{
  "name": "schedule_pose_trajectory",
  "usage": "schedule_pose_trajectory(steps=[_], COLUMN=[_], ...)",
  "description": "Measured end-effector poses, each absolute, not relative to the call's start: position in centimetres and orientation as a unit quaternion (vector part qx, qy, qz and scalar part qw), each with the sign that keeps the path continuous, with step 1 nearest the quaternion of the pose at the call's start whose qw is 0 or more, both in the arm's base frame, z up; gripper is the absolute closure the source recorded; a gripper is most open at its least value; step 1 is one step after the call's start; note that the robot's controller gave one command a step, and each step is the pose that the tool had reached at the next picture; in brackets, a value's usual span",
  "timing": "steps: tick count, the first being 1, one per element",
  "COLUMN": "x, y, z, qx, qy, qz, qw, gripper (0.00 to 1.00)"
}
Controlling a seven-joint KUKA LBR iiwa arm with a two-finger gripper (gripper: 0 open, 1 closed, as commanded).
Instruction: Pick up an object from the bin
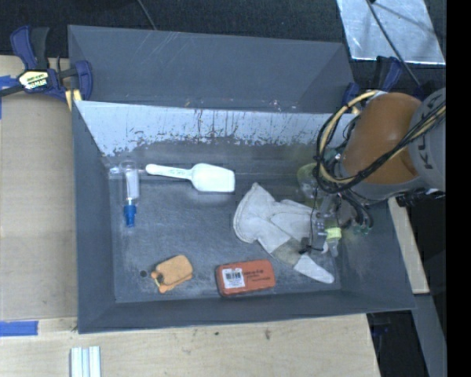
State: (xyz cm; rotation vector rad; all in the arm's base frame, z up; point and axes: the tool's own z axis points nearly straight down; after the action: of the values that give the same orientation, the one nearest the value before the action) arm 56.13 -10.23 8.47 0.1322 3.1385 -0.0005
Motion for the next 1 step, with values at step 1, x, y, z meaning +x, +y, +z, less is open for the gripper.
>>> schedule_pose_trajectory(steps=[1], x=[56.00], y=[-8.73], z=[9.04], qx=[0.069], qy=[0.998], qz=[0.000], qw=[0.003], gripper=[1.00])
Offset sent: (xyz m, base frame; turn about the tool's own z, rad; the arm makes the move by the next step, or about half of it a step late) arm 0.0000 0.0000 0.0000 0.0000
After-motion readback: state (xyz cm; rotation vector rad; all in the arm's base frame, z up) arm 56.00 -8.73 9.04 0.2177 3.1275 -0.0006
